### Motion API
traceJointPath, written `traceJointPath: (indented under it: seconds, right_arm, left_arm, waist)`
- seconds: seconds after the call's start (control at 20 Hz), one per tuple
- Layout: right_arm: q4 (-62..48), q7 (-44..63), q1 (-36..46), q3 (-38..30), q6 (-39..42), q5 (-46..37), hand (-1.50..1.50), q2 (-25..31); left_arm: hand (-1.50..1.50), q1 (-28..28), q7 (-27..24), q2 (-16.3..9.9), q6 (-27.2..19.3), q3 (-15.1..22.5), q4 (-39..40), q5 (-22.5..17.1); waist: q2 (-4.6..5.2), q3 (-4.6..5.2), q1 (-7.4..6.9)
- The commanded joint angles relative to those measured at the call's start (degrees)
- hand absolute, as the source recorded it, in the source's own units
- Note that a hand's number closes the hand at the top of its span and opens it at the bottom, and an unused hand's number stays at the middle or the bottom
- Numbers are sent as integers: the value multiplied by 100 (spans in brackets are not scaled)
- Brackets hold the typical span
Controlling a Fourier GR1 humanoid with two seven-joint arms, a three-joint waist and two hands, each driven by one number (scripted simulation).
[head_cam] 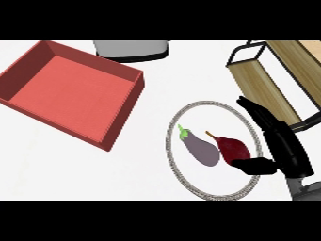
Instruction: Pick the pear from the placemat and place it in the tiered shelf
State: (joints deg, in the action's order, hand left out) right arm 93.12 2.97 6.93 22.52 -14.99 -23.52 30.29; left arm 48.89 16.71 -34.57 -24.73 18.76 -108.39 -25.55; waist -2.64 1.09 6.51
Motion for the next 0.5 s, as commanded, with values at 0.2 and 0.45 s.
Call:
traceJointPath:
  seconds: [0.2,0.45]
  right_arm:
    - [12,1006,-71,764,979,-1301,-150,1051]
    - [240,1702,101,1088,1515,-1762,-150,1182]
  left_arm:
    - [0,-1268,-910,-106,-74,-754,-480,348]
    - [0,-1423,-1072,-141,-44,-706,-403,416]
  waist:
    - [29,17,116]
    - [70,-12,19]
